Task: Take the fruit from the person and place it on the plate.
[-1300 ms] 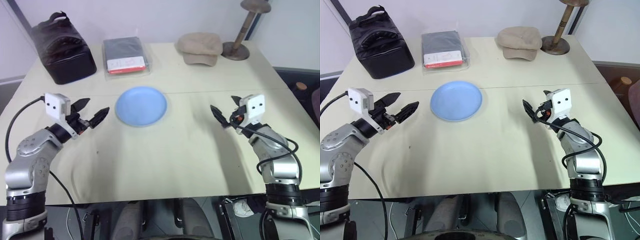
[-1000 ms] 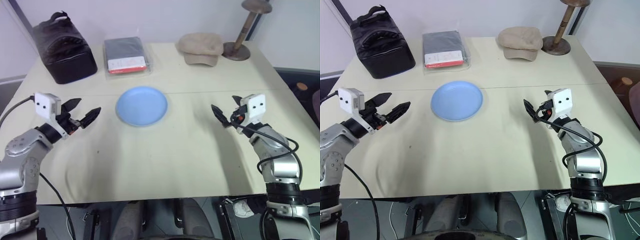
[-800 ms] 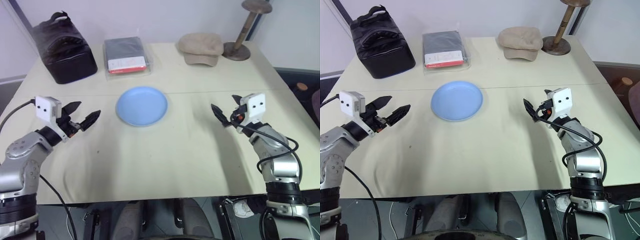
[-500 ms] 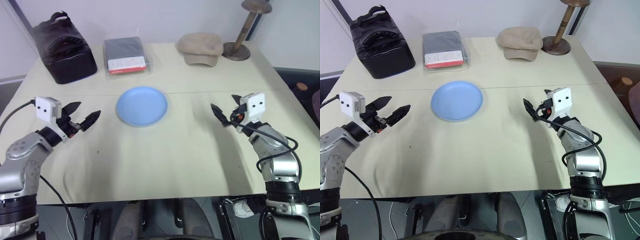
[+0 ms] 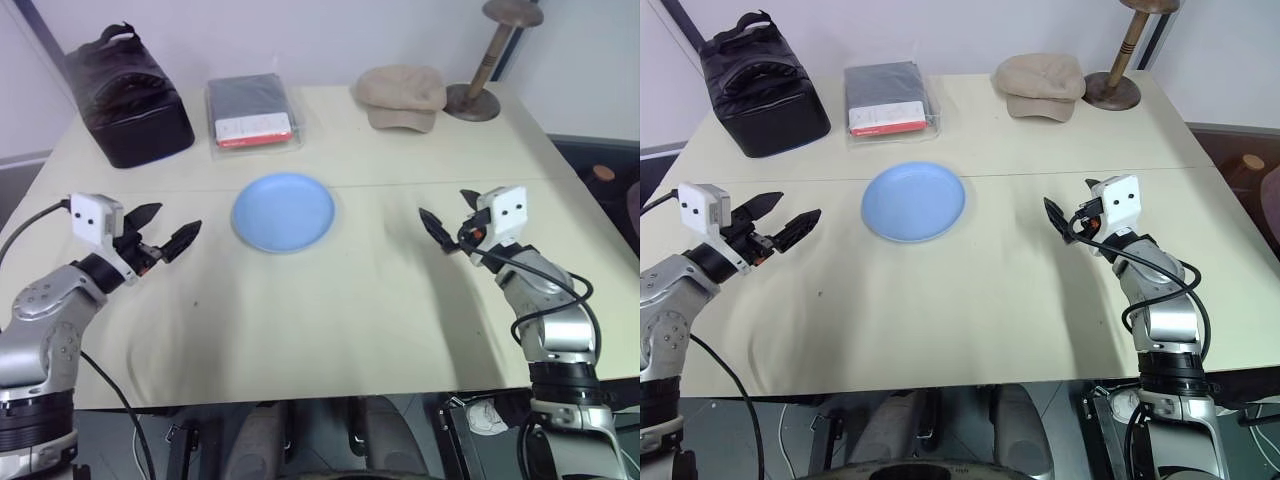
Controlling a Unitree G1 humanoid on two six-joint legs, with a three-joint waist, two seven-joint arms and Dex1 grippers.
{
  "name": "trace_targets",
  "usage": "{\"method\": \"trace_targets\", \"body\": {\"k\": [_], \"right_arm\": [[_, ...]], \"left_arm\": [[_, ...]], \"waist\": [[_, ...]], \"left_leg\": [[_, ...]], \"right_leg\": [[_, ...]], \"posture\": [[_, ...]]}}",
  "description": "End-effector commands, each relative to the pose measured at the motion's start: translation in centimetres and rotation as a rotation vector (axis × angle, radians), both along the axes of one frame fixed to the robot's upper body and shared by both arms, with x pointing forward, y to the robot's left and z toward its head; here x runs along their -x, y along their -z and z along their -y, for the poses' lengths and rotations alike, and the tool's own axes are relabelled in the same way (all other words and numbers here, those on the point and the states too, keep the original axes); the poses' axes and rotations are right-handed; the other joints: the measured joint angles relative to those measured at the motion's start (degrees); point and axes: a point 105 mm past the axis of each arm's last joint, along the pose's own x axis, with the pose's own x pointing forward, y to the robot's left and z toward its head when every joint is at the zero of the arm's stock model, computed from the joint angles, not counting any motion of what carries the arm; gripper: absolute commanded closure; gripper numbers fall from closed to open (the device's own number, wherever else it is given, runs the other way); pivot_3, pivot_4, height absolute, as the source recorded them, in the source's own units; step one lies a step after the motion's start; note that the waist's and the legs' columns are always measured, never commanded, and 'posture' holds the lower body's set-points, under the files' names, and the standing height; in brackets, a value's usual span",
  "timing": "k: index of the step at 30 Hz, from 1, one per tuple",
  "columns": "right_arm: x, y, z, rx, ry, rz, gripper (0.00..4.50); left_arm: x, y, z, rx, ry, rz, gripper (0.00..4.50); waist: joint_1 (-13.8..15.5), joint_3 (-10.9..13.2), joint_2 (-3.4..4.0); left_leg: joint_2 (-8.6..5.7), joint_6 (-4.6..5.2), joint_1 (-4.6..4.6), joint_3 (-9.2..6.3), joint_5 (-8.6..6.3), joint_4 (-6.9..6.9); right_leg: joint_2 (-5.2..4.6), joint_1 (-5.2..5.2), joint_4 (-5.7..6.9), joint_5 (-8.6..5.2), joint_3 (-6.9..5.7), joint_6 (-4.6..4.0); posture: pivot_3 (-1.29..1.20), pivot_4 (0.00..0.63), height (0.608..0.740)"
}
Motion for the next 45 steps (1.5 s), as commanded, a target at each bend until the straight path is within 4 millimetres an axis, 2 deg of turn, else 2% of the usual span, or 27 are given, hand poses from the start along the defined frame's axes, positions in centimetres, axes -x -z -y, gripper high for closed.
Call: {"method": "trace_targets", "body": {"k": [1, 26, 41, 42, 45], "right_arm": [[0.0, -1.2, -0.1, 0.000, -0.002, 0.051, 0.04], [-0.1, -1.2, -0.1, 0.006, -0.005, 0.050, 0.04], [-0.2, -1.2, -0.2, 0.008, -0.020, 0.047, 0.04], [0.0, -1.4, -0.5, 0.003, -0.041, 0.045, 0.04], [2.1, -2.9, -3.1, -0.093, -0.256, 0.014, 0.04]], "left_arm": [[0.3, -1.7, -0.1, -0.017, -0.006, 0.067, 0.00], [0.3, -1.6, -0.1, -0.013, -0.012, 0.069, 0.00], [0.2, -2.1, 0.1, -0.014, 0.007, 0.089, 0.00], [0.2, -2.1, 0.2, -0.014, 0.008, 0.088, 0.00], [0.1, -2.0, 0.3, -0.015, 0.012, 0.083, 0.00]], "waist": [[0.0, 0.0, 0.00], [0.0, 0.0, 0.00], [0.0, 0.0, 0.00], [0.0, 0.0, 0.00], [0.0, 0.0, 0.00]], "left_leg": [[0.00, 0.00, 0.00, 0.00, 0.00, 0.00], [0.00, 0.00, 0.00, 0.00, 0.00, 0.00], [0.00, 0.00, 0.00, 0.00, 0.00, 0.00], [0.00, 0.00, 0.00, 0.00, 0.00, 0.00], [0.00, 0.00, 0.00, 0.00, 0.00, 0.00]], "right_leg": [[0.00, 0.00, 0.00, 0.00, 0.00, 0.00], [0.00, 0.00, 0.00, 0.00, 0.00, 0.00], [0.01, 0.00, 0.00, 0.04, 0.00, 0.07], [0.01, 0.00, 0.00, 0.04, 0.00, 0.07], [0.01, 0.00, 0.00, 0.04, 0.00, 0.07]], "posture": [[0.00, 0.150, 0.740], [0.00, 0.150, 0.740], [0.00, 0.150, 0.740], [0.00, 0.150, 0.740], [0.00, 0.150, 0.740]]}}
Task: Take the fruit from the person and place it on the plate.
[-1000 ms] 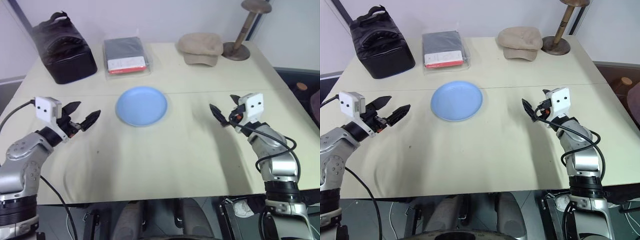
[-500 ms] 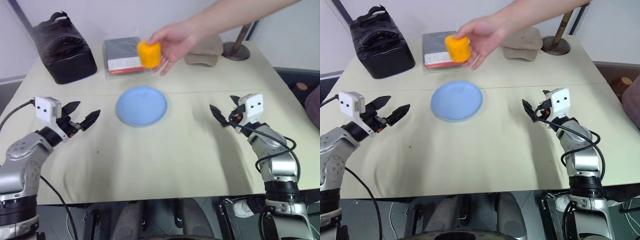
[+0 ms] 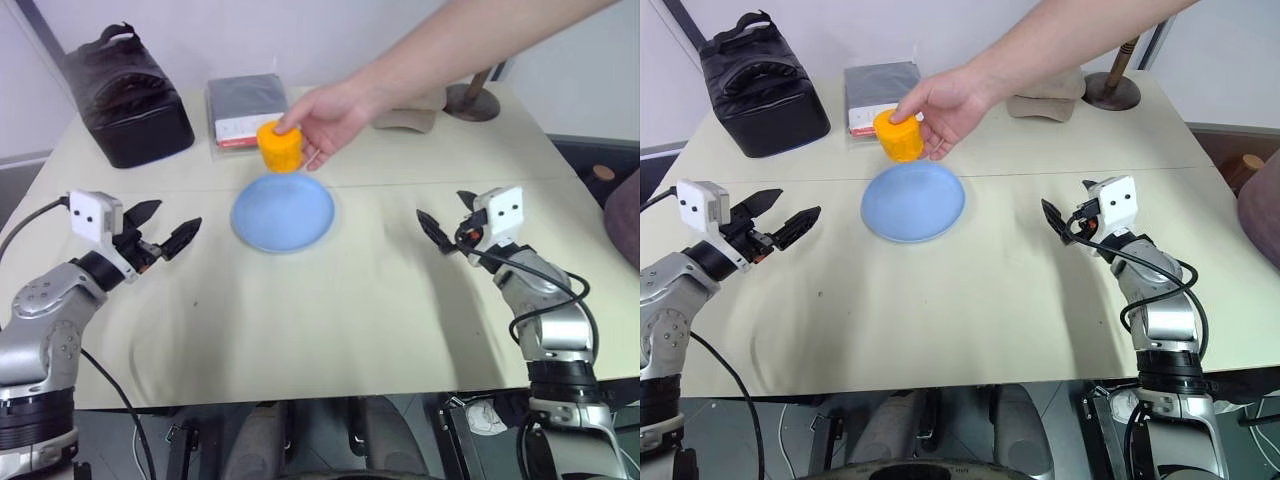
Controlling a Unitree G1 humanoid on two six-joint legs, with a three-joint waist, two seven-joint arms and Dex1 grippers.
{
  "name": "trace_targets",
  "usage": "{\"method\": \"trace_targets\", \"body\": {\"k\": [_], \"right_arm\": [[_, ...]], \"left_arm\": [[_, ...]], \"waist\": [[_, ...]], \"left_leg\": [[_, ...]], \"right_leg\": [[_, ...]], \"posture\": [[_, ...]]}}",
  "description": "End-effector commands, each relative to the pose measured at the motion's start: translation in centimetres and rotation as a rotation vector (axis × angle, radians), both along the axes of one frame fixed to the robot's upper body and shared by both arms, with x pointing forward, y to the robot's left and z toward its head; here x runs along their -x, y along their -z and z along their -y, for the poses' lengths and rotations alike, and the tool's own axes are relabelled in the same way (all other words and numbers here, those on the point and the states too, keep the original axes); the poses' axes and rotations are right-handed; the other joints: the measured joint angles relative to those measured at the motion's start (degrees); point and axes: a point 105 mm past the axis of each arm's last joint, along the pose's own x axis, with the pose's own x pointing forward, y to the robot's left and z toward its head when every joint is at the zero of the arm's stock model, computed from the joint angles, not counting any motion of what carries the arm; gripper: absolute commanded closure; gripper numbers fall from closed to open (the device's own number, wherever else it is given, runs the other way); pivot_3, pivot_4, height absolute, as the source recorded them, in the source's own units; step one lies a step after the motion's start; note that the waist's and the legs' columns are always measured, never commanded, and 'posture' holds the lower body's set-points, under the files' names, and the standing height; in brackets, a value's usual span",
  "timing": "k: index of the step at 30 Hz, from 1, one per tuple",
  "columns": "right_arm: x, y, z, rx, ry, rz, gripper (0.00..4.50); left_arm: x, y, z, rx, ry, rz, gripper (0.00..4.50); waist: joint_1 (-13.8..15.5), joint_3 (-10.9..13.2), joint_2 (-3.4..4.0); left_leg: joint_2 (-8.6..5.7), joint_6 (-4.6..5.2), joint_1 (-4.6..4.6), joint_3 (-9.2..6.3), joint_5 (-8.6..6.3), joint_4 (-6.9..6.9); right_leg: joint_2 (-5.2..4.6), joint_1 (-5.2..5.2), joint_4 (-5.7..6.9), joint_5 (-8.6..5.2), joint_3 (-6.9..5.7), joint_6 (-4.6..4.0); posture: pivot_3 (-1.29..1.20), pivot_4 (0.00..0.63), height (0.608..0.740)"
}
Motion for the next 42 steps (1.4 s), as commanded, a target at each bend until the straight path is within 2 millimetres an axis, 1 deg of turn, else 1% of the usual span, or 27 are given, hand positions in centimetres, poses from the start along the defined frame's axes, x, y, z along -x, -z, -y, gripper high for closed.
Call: {"method": "trace_targets", "body": {"k": [1, 4, 6, 9, 11, 13, 15, 21, 26, 30, 36, 41, 42], "right_arm": [[2.8, -3.6, -3.2, -0.084, -0.258, 0.028, 0.04], [4.9, -4.2, -4.9, -0.060, -0.391, -0.026, 0.04], [5.5, -4.4, -5.4, -0.029, -0.417, -0.043, 0.04], [5.2, -4.9, -5.4, -0.015, -0.393, -0.030, 0.04], [4.8, -4.8, -5.5, -0.013, -0.381, -0.027, 0.04], [4.6, -4.5, -5.5, -0.006, -0.374, -0.027, 0.04], [4.3, -4.4, -5.4, -0.002, -0.363, -0.021, 0.04], [4.1, -4.2, -4.8, 0.004, -0.316, 0.003, 0.04], [4.4, -4.0, -4.6, -0.004, -0.292, 0.009, 0.04], [4.5, -3.9, -4.7, -0.010, -0.277, 0.011, 0.04], [4.5, -3.8, -4.6, -0.017, -0.258, 0.012, 0.04], [4.5, -3.8, -4.7, -0.021, -0.246, 0.016, 0.04], [4.4, -3.8, -4.7, -0.022, -0.244, 0.016, 0.01]], "left_arm": [[0.2, -1.5, 0.3, -0.018, 0.014, 0.066, 0.00], [0.0, -1.5, 0.6, -0.024, 0.036, 0.063, 0.00], [-0.2, -1.9, 1.0, -0.029, 0.072, 0.071, 0.00], [-0.8, -3.5, 2.6, -0.037, 0.180, 0.105, 0.00], [-1.4, -4.7, 4.2, -0.054, 0.279, 0.132, 0.00], [-2.2, -5.4, 5.9, -0.064, 0.367, 0.146, 0.00], [-3.0, -5.5, 7.2, -0.070, 0.425, 0.150, 0.00], [-5.9, -5.6, 10.3, -0.021, 0.494, 0.179, 0.00], [-7.2, -6.1, 11.9, 0.009, 0.508, 0.212, 0.00], [-7.9, -6.6, 13.0, 0.024, 0.526, 0.240, 0.00], [-8.4, -7.1, 14.1, 0.030, 0.541, 0.263, 0.00], [-8.5, -6.8, 14.8, 0.038, 0.555, 0.261, 0.00], [-8.4, -6.9, 14.9, 0.045, 0.554, 0.266, 0.26]], "waist": [[0.0, 0.0, 0.00], [0.1, 0.0, -0.01], [0.1, 0.0, -0.04], [0.4, 0.0, -0.07], [0.6, 0.0, -0.07], [1.0, 0.0, -0.07], [1.1, 0.0, -0.07], [1.3, 0.0, -0.09], [1.2, 0.0, -0.09], [1.3, 0.0, -0.10], [1.3, 0.0, -0.10], [1.3, 0.0, -0.10], [1.3, 0.0, -0.10]], "left_leg": [[0.00, 0.00, 0.00, 0.00, 0.00, 0.00], [0.01, 0.02, 0.00, -0.02, -0.01, 0.00], [0.01, 0.03, 0.01, -0.03, -0.02, 0.04], [0.01, 0.03, 0.01, -0.06, -0.02, 0.11], [0.01, 0.03, -0.01, -0.06, -0.02, 0.16], [-0.01, 0.03, -0.01, -0.04, -0.02, 0.20], [-0.02, 0.04, 0.00, -0.01, -0.01, 0.20], [-0.02, 0.07, -0.01, 0.02, -0.02, 0.21], [-0.02, 0.08, -0.02, 0.01, -0.02, 0.22], [-0.02, 0.09, -0.02, 0.00, -0.03, 0.25], [-0.02, 0.09, -0.02, 0.00, -0.03, 0.25], [-0.02, 0.10, -0.02, 0.00, -0.03, 0.25], [-0.02, 0.10, -0.02, 0.00, -0.03, 0.26]], "right_leg": [[-0.01, 0.00, 0.00, 0.00, 0.00, 0.00], [-0.02, 0.01, 0.00, 0.00, 0.00, 0.01], [-0.04, 0.05, -0.02, -0.03, -0.01, -0.04], [-0.04, 0.10, -0.04, -0.11, -0.06, -0.18], [-0.03, 0.12, -0.06, -0.11, -0.08, -0.18], [0.05, 0.14, -0.07, -0.11, -0.08, -0.18], [0.08, 0.15, -0.07, -0.11, -0.08, -0.18], [0.12, 0.15, -0.07, 0.00, -0.08, 0.04], [0.12, 0.14, -0.05, 0.01, -0.08, 0.05], [0.11, 0.15, -0.05, 0.02, -0.08, 0.06], [0.12, 0.15, -0.04, 0.02, -0.08, 0.07], [0.12, 0.16, -0.04, 0.02, -0.08, 0.07], [0.12, 0.16, -0.04, 0.02, -0.08, 0.08]], "posture": [[0.00, 0.150, 0.740], [0.00, 0.150, 0.740], [0.00, 0.150, 0.740], [0.00, 0.150, 0.740], [0.00, 0.150, 0.740], [0.00, 0.150, 0.740], [0.00, 0.150, 0.740], [0.00, 0.150, 0.740], [0.00, 0.150, 0.740], [0.00, 0.150, 0.740], [0.00, 0.150, 0.740], [0.00, 0.150, 0.740], [0.00, 0.150, 0.740]]}}
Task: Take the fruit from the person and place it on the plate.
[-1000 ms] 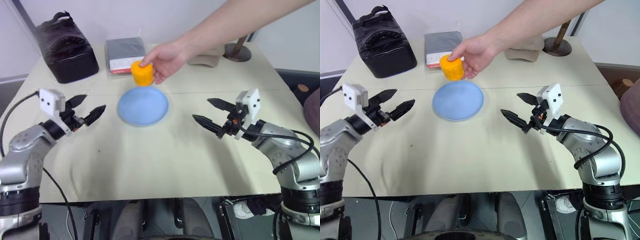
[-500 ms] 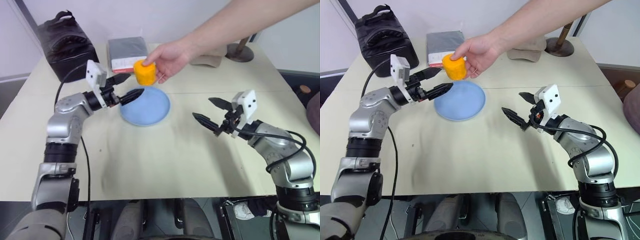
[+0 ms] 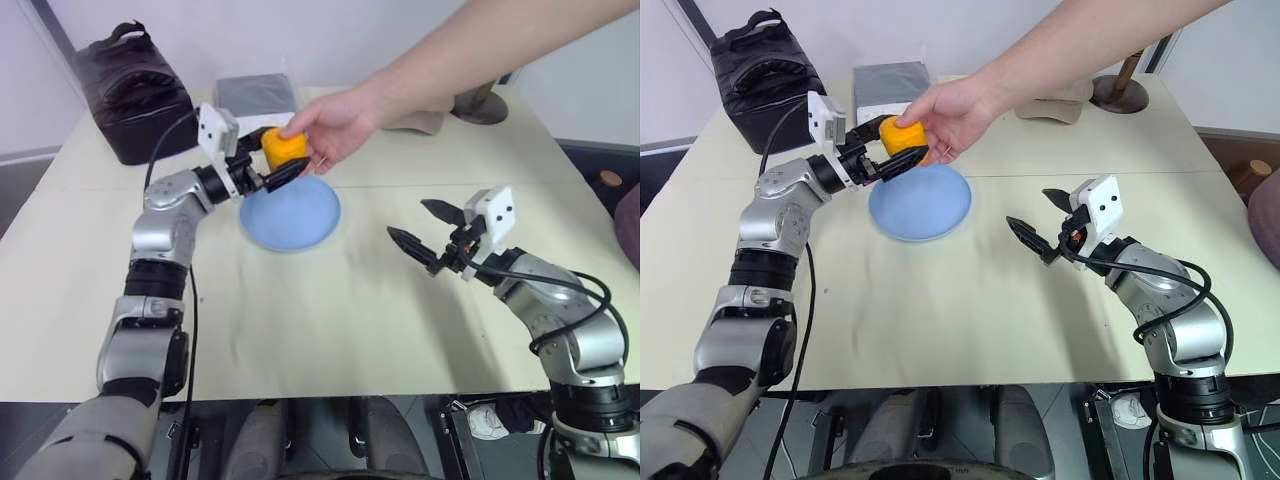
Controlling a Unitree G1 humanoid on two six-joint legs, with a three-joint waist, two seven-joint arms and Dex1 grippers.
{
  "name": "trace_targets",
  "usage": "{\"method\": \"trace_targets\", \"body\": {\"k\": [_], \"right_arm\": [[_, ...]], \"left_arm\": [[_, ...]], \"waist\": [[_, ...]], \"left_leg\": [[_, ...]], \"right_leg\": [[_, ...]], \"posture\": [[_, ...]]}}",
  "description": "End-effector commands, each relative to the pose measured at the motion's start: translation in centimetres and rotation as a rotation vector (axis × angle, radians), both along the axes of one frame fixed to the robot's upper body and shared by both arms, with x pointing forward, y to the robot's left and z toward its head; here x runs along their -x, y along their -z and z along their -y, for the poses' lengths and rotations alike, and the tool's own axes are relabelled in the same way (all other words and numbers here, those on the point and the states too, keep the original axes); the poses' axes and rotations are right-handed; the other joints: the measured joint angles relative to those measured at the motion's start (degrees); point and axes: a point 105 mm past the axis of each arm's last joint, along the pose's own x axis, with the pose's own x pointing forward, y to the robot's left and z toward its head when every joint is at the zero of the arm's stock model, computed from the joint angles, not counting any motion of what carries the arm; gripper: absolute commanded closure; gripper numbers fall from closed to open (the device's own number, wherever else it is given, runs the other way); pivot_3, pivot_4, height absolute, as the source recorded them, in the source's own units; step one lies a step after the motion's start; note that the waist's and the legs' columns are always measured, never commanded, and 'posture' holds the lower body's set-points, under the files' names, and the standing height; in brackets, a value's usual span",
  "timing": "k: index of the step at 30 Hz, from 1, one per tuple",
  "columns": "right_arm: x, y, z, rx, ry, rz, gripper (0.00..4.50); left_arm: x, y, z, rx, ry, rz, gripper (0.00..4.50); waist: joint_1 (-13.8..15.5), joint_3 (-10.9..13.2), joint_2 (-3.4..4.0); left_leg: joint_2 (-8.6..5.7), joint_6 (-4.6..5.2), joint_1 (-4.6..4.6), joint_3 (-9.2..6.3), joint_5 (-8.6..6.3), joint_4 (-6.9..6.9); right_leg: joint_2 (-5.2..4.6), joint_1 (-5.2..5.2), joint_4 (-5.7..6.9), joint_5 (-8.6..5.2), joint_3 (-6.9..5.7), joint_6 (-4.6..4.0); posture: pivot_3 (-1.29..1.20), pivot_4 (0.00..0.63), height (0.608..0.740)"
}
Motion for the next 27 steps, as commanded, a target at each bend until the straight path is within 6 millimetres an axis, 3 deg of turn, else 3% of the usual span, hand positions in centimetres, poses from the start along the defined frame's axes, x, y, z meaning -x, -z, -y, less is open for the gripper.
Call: {"method": "trace_targets", "body": {"k": [1, 4, 5, 11, 15, 27], "right_arm": [[0.4, -1.3, -0.2, -0.005, 0.004, 0.063, 0.00], [0.3, -1.4, -0.2, -0.007, 0.006, 0.063, 0.00], [0.3, -1.4, -0.2, -0.008, 0.007, 0.062, 0.00], [0.2, -1.4, -0.3, -0.008, 0.007, 0.060, 0.00], [0.1, -1.4, -0.3, -0.009, 0.011, 0.060, 0.00], [0.2, -1.1, 0.1, -0.015, 0.044, 0.057, 0.00]], "left_arm": [[0.3, -1.7, 0.4, 0.011, 0.012, 0.073, 0.57], [0.4, -1.7, 0.5, 0.018, 0.014, 0.077, 1.79], [0.4, -1.7, 0.5, 0.020, 0.013, 0.078, 1.93], [-0.4, -1.4, -0.2, -0.011, -0.061, 0.079, 1.93], [-1.3, 0.5, -1.4, -0.067, -0.132, 0.034, 1.93], [-2.4, 4.6, 0.3, -0.143, -0.117, -0.039, 1.93]], "waist": [[0.0, 0.0, 0.00], [0.0, 0.0, 0.00], [0.0, 0.0, 0.00], [0.0, 0.0, 0.00], [-0.1, 0.0, 0.00], [0.1, 0.0, -0.01]], "left_leg": [[0.00, 0.00, 0.00, 0.00, 0.00, 0.01], [0.00, 0.00, 0.00, 0.00, 0.00, 0.00], [0.00, 0.00, 0.00, -0.01, 0.00, 0.00], [0.00, 0.01, 0.00, 0.00, 0.00, 0.00], [0.00, 0.01, 0.01, 0.00, 0.00, 0.00], [-0.03, 0.04, -0.01, -0.01, -0.02, 0.05]], "right_leg": [[0.00, 0.00, 0.00, 0.00, 0.00, 0.00], [0.00, 0.00, 0.00, 0.00, 0.00, 0.00], [0.00, 0.00, 0.00, 0.00, 0.00, 0.00], [0.00, 0.00, 0.00, 0.00, 0.00, 0.00], [0.02, 0.00, 0.02, 0.00, 0.00, 0.01], [0.00, 0.02, 0.01, 0.03, -0.01, 0.05]], "posture": [[0.00, 0.150, 0.740], [0.00, 0.150, 0.740], [0.00, 0.150, 0.740], [0.00, 0.150, 0.740], [0.00, 0.150, 0.740], [0.00, 0.150, 0.740]]}}
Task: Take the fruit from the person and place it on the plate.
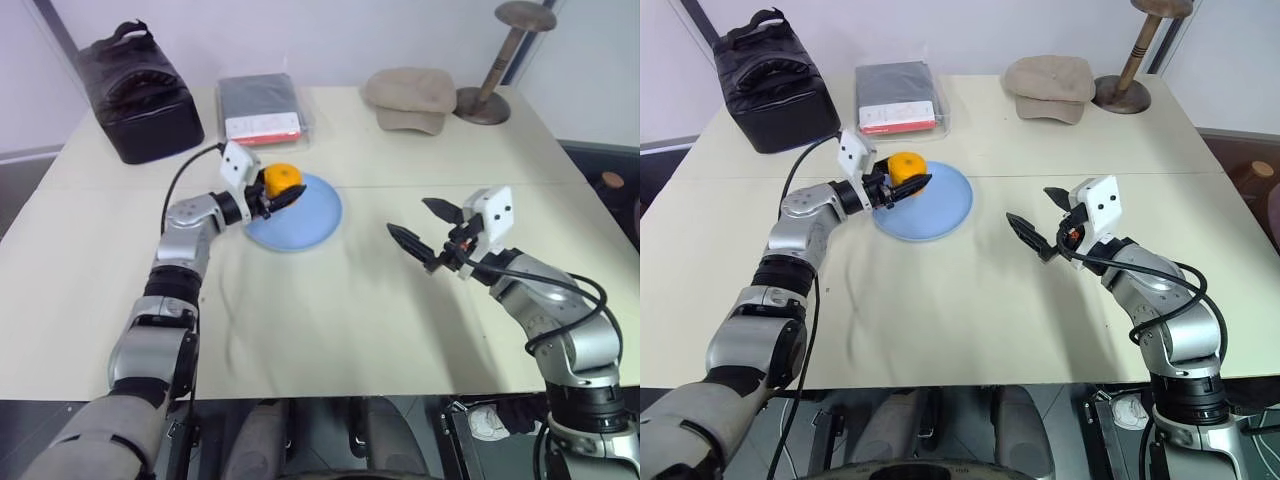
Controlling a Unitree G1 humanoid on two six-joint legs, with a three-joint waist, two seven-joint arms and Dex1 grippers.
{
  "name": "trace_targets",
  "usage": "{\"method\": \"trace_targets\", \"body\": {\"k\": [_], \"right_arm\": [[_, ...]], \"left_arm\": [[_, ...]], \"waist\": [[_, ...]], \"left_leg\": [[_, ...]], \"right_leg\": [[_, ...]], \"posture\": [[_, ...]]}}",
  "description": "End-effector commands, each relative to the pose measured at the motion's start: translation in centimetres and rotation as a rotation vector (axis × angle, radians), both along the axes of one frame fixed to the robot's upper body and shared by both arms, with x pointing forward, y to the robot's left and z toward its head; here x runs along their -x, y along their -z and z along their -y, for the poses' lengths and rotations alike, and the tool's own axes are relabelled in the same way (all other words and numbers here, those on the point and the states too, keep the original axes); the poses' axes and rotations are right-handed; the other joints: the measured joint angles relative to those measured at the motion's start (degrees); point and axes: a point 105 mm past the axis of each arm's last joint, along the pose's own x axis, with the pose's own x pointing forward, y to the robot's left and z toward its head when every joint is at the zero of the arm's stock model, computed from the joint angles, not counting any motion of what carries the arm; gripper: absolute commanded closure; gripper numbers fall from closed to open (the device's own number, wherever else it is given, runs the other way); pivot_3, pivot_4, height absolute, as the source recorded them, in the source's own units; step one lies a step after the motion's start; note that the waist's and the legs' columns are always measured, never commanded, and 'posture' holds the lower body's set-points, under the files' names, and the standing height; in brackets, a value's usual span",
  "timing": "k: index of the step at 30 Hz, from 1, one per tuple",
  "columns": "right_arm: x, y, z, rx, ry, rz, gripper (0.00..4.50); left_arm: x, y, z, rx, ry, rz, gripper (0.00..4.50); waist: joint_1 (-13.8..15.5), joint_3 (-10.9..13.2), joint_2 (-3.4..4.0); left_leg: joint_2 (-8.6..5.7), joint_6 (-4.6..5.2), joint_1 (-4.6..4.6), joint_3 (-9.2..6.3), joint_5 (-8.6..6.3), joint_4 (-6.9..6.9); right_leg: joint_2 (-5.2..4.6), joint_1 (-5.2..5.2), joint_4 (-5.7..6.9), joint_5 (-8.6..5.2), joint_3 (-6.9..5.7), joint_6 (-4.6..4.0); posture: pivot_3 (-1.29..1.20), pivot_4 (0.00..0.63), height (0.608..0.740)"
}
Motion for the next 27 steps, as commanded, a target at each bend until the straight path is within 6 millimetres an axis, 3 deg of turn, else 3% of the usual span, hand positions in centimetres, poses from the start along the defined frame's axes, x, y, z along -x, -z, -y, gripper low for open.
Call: {"method": "trace_targets", "body": {"k": [1, 9, 15, 17, 19, 23, 27], "right_arm": [[0.5, -1.2, 0.2, 0.004, 0.017, 0.060, 0.00], [0.7, -1.1, 0.8, 0.008, 0.040, 0.060, 0.00], [0.7, -1.1, 1.0, 0.009, 0.045, 0.061, 0.00], [0.7, -1.1, 1.0, 0.009, 0.047, 0.062, 0.00], [0.7, -1.1, 0.9, 0.008, 0.047, 0.061, 0.00], [0.6, -1.1, 0.9, 0.007, 0.044, 0.059, 0.00], [0.4, -1.2, 0.9, 0.008, 0.043, 0.061, 0.00]], "left_arm": [[-0.5, -0.9, 0.9, -0.016, 0.007, 0.048, 1.93], [-1.0, 1.1, 1.6, -0.073, -0.011, 0.013, 1.93], [-1.0, 1.4, 1.8, -0.048, -0.007, -0.001, 1.93], [-1.0, 1.4, 1.8, -0.039, 0.003, -0.011, 0.90], [-1.0, 1.4, 1.7, -0.044, -0.003, -0.009, 0.17], [-1.2, 0.8, 1.4, -0.045, -0.023, 0.018, 0.04], [-1.6, -1.4, 0.0, 0.017, -0.074, 0.075, 0.04]], "waist": [[-0.1, 0.0, 0.00], [0.0, 0.0, 0.00], [0.0, 0.0, 0.00], [0.0, 0.0, 0.00], [0.0, 0.0, 0.00], [0.0, 0.0, 0.00], [-0.1, 0.0, 0.00]], "left_leg": [[0.00, 0.00, 0.00, 0.00, 0.00, 0.00], [0.00, 0.05, 0.00, 0.01, -0.03, 0.04], [0.01, 0.06, -0.01, 0.00, -0.03, 0.06], [0.01, 0.06, -0.01, 0.00, -0.04, 0.07], [0.01, 0.07, -0.02, 0.00, -0.04, 0.09], [0.01, 0.10, -0.02, 0.00, -0.06, 0.13], [0.01, 0.10, -0.02, 0.00, -0.06, 0.15]], "right_leg": [[0.00, 0.00, 0.00, 0.00, 0.00, 0.00], [0.00, 0.00, 0.00, 0.01, -0.01, 0.02], [0.00, 0.00, 0.01, 0.01, -0.01, 0.03], [0.00, 0.00, 0.01, 0.01, -0.01, 0.03], [0.00, 0.01, 0.01, 0.02, -0.01, 0.03], [0.00, 0.02, 0.01, 0.02, -0.01, 0.04], [0.00, 0.02, 0.02, 0.02, -0.01, 0.04]], "posture": [[0.00, 0.150, 0.740], [0.00, 0.150, 0.740], [0.00, 0.150, 0.740], [0.00, 0.150, 0.740], [0.00, 0.150, 0.740], [0.00, 0.150, 0.740], [0.00, 0.150, 0.740]]}}
